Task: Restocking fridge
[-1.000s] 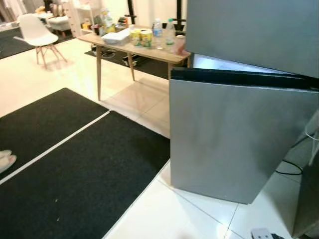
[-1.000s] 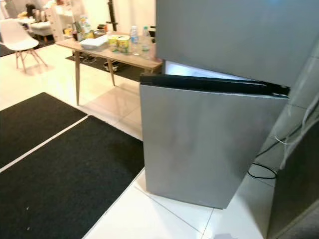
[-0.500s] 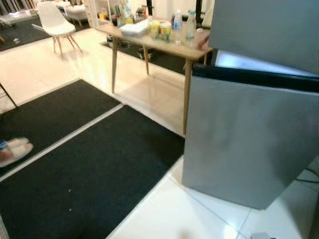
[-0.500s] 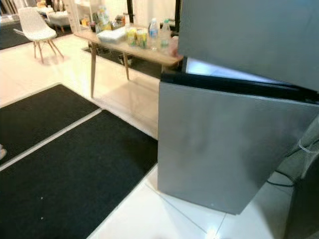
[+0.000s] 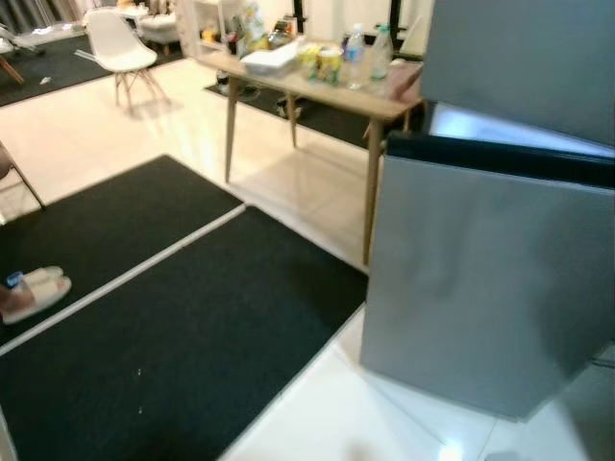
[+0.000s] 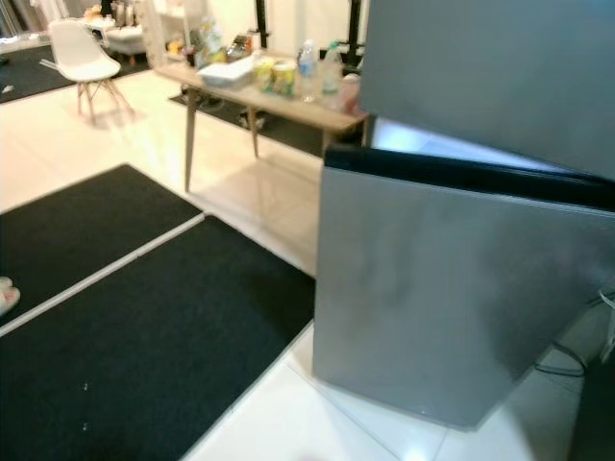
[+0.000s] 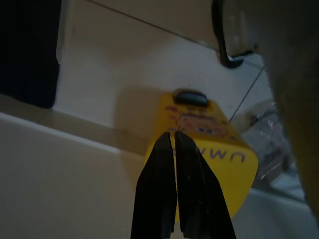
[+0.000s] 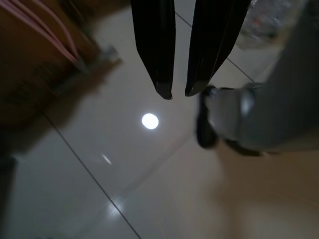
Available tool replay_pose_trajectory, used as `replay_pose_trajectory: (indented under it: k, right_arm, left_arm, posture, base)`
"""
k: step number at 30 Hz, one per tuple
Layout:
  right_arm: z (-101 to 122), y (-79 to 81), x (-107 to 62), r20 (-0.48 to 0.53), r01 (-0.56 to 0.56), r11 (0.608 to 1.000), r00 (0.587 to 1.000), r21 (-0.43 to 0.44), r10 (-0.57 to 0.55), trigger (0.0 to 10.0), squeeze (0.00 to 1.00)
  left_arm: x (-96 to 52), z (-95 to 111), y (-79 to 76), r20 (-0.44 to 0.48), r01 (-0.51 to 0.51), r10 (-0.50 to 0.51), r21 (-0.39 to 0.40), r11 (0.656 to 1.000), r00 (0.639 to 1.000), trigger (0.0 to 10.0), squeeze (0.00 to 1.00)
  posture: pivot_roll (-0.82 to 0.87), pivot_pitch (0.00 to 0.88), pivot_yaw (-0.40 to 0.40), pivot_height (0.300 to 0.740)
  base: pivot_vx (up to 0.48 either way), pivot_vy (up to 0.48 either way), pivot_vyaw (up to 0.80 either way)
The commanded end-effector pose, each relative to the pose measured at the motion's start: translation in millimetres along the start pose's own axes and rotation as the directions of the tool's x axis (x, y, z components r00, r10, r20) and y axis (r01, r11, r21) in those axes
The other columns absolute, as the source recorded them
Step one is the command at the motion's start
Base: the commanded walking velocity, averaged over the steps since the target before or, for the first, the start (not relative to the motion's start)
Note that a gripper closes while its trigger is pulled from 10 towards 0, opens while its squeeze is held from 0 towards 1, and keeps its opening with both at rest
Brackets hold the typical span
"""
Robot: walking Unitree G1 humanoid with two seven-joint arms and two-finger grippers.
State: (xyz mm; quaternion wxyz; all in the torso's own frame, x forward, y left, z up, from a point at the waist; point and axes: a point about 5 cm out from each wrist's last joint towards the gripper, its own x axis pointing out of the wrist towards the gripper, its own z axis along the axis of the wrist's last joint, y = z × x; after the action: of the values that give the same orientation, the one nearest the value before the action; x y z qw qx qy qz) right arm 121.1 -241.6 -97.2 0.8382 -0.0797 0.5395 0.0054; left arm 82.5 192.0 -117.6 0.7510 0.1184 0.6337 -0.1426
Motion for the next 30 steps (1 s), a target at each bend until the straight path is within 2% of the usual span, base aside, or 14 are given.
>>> replay_pose_trajectory:
  k: [1, 10, 23, 26, 30]
  right_arm:
    - [-4.7, -1.7, -1.0, -0.013, 0.005, 1.000, 1.000, -0.002, -0.005, 10.0, 0.00]
    - [-4.8, -1.1, -0.9, -0.013, 0.007, 1.000, 1.000, 0.012, -0.007, 10.0, 0.00]
    - [-2.6, -5.5, -1.0, -0.010, 0.046, 0.999, 0.999, 0.014, -0.046, 10.0, 0.00]
    - [-1.7, -6.8, -1.1, -0.001, 0.058, 0.998, 0.998, 0.028, -0.058, 10.0, 0.00]
    - [0.5, -7.4, -0.9, 0.005, 0.053, 0.998, 0.999, 0.028, -0.053, 10.0, 0.00]
  left_arm:
    - [-0.6, 13.3, 4.1, 0.047, -0.013, 0.013, -0.002, 1.000, 0.999, 10.0, 0.00]
    - [-0.6, 13.3, 4.1, 0.047, -0.012, 0.012, -0.001, 1.000, 0.999, 10.0, 0.00]
    - [-0.5, 13.5, 3.5, 0.046, -0.007, 0.008, -0.008, 1.000, 0.999, 10.0, 0.00]
    - [-0.5, 13.5, 3.4, 0.046, -0.006, 0.007, -0.009, 1.000, 0.999, 10.0, 0.00]
    - [-0.6, 13.6, 3.6, 0.047, -0.005, 0.006, -0.009, 1.000, 0.999, 10.0, 0.00]
  posture:
    - [-0.11, 0.000, 0.015, 0.740]
    - [-0.11, 0.000, 0.017, 0.740]
    - [-0.11, 0.000, 0.012, 0.740]
    - [-0.11, 0.000, 0.011, 0.740]
    - [-0.11, 0.000, 0.012, 0.740]
  base:
    - [0.307, 0.000, 0.00]
    - [0.309, 0.000, 0.00]
    - [0.303, 0.000, -0.80]
    - [0.300, 0.000, -0.57]
    - [0.390, 0.000, 0.00]
